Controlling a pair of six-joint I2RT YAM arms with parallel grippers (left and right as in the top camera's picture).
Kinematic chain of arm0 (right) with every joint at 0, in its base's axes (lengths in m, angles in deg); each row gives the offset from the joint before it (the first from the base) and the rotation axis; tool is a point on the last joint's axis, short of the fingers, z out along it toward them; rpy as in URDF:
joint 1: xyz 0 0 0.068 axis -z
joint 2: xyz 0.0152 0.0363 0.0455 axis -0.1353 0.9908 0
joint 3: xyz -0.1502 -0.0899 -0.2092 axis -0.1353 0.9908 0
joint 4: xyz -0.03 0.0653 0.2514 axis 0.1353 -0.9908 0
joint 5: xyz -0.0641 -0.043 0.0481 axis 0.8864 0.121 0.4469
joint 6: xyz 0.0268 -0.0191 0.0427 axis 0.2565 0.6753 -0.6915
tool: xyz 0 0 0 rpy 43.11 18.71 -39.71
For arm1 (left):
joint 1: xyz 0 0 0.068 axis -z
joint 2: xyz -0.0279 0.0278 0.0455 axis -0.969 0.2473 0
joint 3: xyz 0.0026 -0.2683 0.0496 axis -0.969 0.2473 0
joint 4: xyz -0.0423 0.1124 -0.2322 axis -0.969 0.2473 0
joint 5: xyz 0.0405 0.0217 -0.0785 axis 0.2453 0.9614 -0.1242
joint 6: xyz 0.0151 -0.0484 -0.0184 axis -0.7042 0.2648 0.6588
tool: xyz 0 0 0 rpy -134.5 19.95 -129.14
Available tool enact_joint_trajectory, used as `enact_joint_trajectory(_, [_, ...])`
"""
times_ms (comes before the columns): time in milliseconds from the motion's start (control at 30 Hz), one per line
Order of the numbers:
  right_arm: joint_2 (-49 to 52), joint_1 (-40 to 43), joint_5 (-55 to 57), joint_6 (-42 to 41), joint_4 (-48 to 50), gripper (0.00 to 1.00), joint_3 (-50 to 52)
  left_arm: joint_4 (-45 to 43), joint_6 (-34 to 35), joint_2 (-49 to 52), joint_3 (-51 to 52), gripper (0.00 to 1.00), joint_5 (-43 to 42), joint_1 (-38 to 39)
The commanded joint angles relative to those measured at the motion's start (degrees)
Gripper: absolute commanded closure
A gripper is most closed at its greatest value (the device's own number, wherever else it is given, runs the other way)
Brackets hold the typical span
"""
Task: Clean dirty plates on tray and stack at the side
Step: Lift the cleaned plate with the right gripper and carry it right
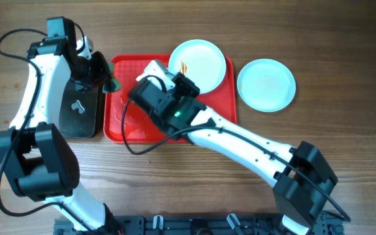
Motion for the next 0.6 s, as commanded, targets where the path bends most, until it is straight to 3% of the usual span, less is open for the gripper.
enact_joint_trajectory(0, [-4.2, 4.1, -10.6, -8.7, -1.2, 0.96, -0.5, -0.1, -0.9, -0.6, -0.7, 0.96, 0.3, -0.3])
enact_joint_trajectory(133, [-6.9, 9.0, -25.2, -9.2, -1.6, 0.96, -0.5, -0.1, -0.9, -0.6, -0.7, 0.96, 0.3, -0.3])
enact_joint_trajectory(267, [-7.0, 14.0, -30.1, -11.5, -5.0, 0.96, -0.5, -0.1, -0.9, -0.6, -0.7, 0.96, 0.3, -0.3])
enact_joint_trajectory(400, [-7.0, 18.5, -45.6, -12.3, -6.0, 0.96, -0.5, -0.1, -0.9, -0.6, -0.7, 0.96, 0.3, -0.3])
enact_joint_trajectory(567, [-7.3, 29.7, -61.3, -15.9, -7.6, 0.96, -0.5, -0.1, -0.9, -0.6, -0.7, 0.96, 0.3, -0.3])
